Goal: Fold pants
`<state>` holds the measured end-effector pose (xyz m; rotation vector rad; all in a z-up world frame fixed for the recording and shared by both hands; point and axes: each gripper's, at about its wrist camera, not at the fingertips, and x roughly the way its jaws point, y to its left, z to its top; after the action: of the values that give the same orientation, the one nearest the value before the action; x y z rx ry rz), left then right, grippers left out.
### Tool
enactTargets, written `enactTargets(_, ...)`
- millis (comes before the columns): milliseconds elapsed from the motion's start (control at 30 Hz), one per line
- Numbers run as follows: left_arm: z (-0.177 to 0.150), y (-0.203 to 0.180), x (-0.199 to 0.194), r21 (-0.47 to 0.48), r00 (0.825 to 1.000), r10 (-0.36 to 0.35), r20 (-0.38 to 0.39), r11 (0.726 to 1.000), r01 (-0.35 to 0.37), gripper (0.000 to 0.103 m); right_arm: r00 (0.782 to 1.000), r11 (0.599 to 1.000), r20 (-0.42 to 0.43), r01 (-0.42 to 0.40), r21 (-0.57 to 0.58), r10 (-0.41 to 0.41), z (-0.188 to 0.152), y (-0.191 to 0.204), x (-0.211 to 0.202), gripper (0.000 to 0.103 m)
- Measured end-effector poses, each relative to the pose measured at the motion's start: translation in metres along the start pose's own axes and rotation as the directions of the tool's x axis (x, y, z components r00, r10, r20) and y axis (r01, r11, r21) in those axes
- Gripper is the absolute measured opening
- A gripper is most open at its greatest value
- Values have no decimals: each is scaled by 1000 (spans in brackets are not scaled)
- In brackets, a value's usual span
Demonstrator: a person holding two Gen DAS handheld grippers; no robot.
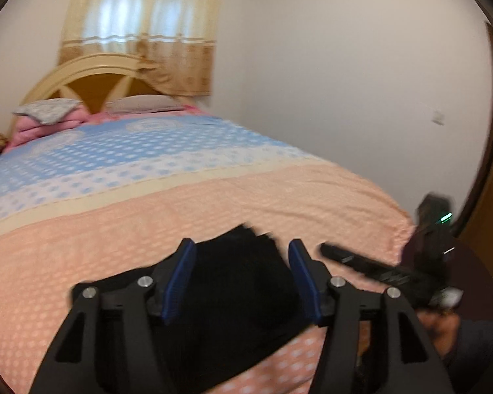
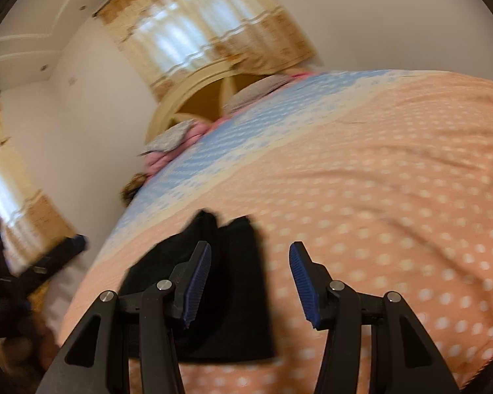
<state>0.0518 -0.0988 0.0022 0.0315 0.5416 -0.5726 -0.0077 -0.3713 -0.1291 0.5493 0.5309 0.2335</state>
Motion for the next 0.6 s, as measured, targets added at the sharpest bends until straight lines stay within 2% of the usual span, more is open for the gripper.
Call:
enactTargets(133,-30,32,-2,-37,990,138,-27,990,-139,65,998,989,-21,-61,-137,58,-3,42,-7,52)
enactTargets(233,-51,59,6,-116,981,173,-91,976,-183,65,998,964,-58,-14,-265,-2,-13,70,1,52)
enactTargets(300,-59,70,11,-147,975,191,-115,967,-206,66,995,959,-100,-21,-282,-8,-20,75,13,52)
enactTargets(367,-63,77,14,-168,967,211,-144,958,-233,68,987,962,-148,16,-273,-58,-25,69,28,51)
enactTargets(400,-65,79,16,-182,967,208,-146,955,-233,70,983,965,-174,17,-263,-65,-27,64,33,42)
enactTargets(433,-68,82,16,-197,967,205,-148,952,-232,71,978,970,-199,8,-244,-58,-28,59,36,24)
enactTargets(500,-71,82,16,-213,967,207,-151,948,-236,76,975,978,-217,-8,-207,-38,-26,50,37,18)
enactTargets(600,-75,81,14,-219,966,206,-154,947,-237,77,982,982,-186,-18,-190,-18,-18,46,21,17)
